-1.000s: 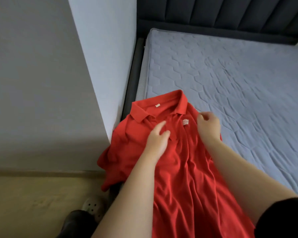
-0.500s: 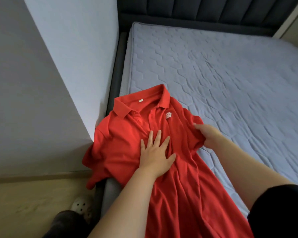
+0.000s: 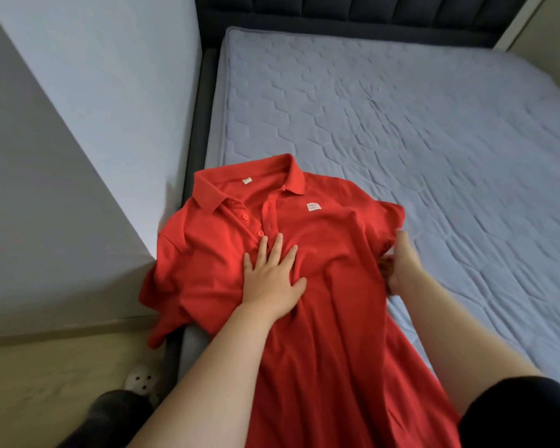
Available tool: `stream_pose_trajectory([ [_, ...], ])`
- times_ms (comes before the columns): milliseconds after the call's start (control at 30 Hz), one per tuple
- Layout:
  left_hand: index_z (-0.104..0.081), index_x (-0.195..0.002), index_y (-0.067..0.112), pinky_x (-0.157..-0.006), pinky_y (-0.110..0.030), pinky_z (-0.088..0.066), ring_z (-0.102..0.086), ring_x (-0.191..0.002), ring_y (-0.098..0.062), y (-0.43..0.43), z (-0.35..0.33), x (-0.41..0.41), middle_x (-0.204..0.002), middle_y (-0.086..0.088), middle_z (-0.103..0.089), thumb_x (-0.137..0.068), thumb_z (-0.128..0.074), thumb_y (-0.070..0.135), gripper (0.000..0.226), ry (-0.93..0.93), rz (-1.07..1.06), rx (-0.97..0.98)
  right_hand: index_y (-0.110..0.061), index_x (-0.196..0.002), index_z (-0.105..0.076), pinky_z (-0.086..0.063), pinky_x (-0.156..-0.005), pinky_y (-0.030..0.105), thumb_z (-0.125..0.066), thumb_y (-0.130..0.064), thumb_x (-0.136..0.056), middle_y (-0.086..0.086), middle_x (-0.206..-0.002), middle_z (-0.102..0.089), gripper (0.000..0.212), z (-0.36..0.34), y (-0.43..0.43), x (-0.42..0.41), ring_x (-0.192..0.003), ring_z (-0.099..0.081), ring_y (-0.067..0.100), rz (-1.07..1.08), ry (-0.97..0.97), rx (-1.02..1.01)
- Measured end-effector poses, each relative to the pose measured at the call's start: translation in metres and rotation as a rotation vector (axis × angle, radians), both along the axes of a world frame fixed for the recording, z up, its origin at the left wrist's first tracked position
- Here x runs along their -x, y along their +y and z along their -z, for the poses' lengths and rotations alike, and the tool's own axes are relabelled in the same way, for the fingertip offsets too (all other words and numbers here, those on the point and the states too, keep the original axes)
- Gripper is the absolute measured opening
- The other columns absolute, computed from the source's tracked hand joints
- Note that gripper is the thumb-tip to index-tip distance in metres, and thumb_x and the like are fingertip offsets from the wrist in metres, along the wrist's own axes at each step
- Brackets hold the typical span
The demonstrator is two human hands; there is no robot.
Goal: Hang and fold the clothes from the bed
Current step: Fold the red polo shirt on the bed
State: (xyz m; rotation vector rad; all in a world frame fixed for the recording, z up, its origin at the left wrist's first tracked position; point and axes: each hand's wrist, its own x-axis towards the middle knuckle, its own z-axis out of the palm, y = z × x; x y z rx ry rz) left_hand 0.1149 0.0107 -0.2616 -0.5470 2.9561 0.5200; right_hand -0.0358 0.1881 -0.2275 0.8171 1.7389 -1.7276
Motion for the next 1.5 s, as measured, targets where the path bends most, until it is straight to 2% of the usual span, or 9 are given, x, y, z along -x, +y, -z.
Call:
stream_pose_trajectory([
  [100,-0.013,-0.151,0.034,-0.114,-0.053,0.003,0.018,-0.145,-0.023,0.008,-0.003,0.001,-0.16,0.005,0.012,-0.092,-0.04,0.05,0.066,0.005,-0.01,0.052,-0.015,-0.058,-0.048,-0.045,-0.05,0.024,-0.053,-0.039,-0.088,0.005,-0.046,-0.052,0.039,-0.005,0.008,-0.007,-0.042,-0.053,0.019,-0.1,-0.076,0.134],
  [233,-0.014,-0.151,0.033,-0.115,-0.053,-0.001,0.014,-0.146,-0.023,0.011,-0.002,-0.005,-0.16,0.004,0.01,-0.094,-0.04,0.045,0.064,0.021,-0.018,0.075,-0.012,-0.066,-0.044,-0.046,-0.047,0.029,-0.056,0.0,-0.086,0.006,-0.06,-0.048,0.026,-0.011,0.025,0.015,-0.047,-0.048,0.014,0.251,0.339,0.021],
  [600,-0.011,-0.152,0.03,-0.115,-0.053,-0.004,0.012,-0.146,-0.024,0.025,-0.006,-0.008,-0.16,0.002,0.009,-0.095,-0.04,0.042,0.064,0.008,-0.068,0.08,-0.005,-0.085,-0.06,-0.051,-0.049,0.026,-0.059,-0.058,-0.082,0.013,-0.076,-0.063,0.054,0.011,0.033,-0.004,-0.06,-0.065,0.023,0.123,0.114,0.065],
  [767,-0.009,-0.152,0.031,-0.116,-0.052,-0.004,0.012,-0.146,-0.023,0.023,-0.006,-0.011,-0.16,0.003,0.011,-0.096,-0.038,0.043,0.064,-0.007,-0.057,0.068,-0.015,-0.079,-0.052,-0.049,-0.054,0.027,-0.056,-0.023,-0.094,0.004,-0.076,-0.054,0.018,0.006,0.025,-0.002,-0.064,-0.053,0.016,0.07,0.092,0.238],
  [933,-0.008,-0.152,0.032,-0.116,-0.05,-0.006,0.01,-0.147,-0.021,0.017,-0.004,-0.011,-0.16,0.007,0.01,-0.096,-0.036,0.048,0.064,-0.037,-0.039,0.066,-0.008,-0.091,-0.056,-0.046,-0.072,0.034,-0.057,-0.003,-0.08,0.016,-0.097,-0.062,0.011,0.005,0.039,0.019,-0.089,-0.062,0.031,0.119,0.465,-0.506],
  [1033,-0.024,-0.149,0.032,-0.116,-0.05,-0.007,0.002,-0.147,-0.021,0.016,-0.008,-0.009,-0.16,0.005,-0.003,-0.095,-0.039,0.047,0.058,0.028,-0.055,0.035,-0.007,-0.13,-0.042,-0.035,-0.101,0.038,-0.05,0.0,-0.078,0.015,-0.133,-0.047,0.053,0.003,0.023,0.029,-0.125,-0.044,0.033,0.003,0.582,-0.885],
  [1200,-0.055,-0.132,0.022,-0.113,-0.047,-0.022,-0.025,-0.141,-0.024,0.005,-0.017,0.001,-0.146,-0.002,-0.042,-0.096,-0.044,0.032,0.038,0.378,-0.115,0.046,-0.004,-0.129,-0.05,-0.025,-0.107,0.037,-0.045,0.005,-0.076,0.017,-0.132,-0.051,0.054,-0.012,-0.018,0.054,-0.125,-0.041,0.035,-0.426,1.119,-1.046],
  [1400,-0.006,-0.152,0.031,-0.116,-0.049,-0.007,0.006,-0.147,-0.022,-0.018,-0.006,0.012,-0.161,0.001,-0.003,-0.098,-0.035,0.039,0.062,0.219,-0.152,0.019,-0.013,-0.142,-0.034,-0.028,-0.108,0.042,-0.049,-0.01,-0.087,0.017,-0.139,-0.044,0.057,-0.015,-0.052,0.085,-0.131,-0.038,0.033,-1.005,0.667,-1.144],
  [1500,0.0,-0.152,0.032,-0.116,-0.049,-0.005,0.012,-0.146,-0.021,-0.025,0.003,0.016,-0.161,0.002,0.003,-0.098,-0.033,0.043,0.065,0.17,-0.133,0.028,-0.014,-0.126,-0.053,-0.03,-0.105,0.041,-0.05,-0.014,-0.087,0.014,-0.129,-0.054,0.039,-0.015,-0.055,0.1,-0.124,-0.045,0.033,-1.001,0.589,-1.196],
])
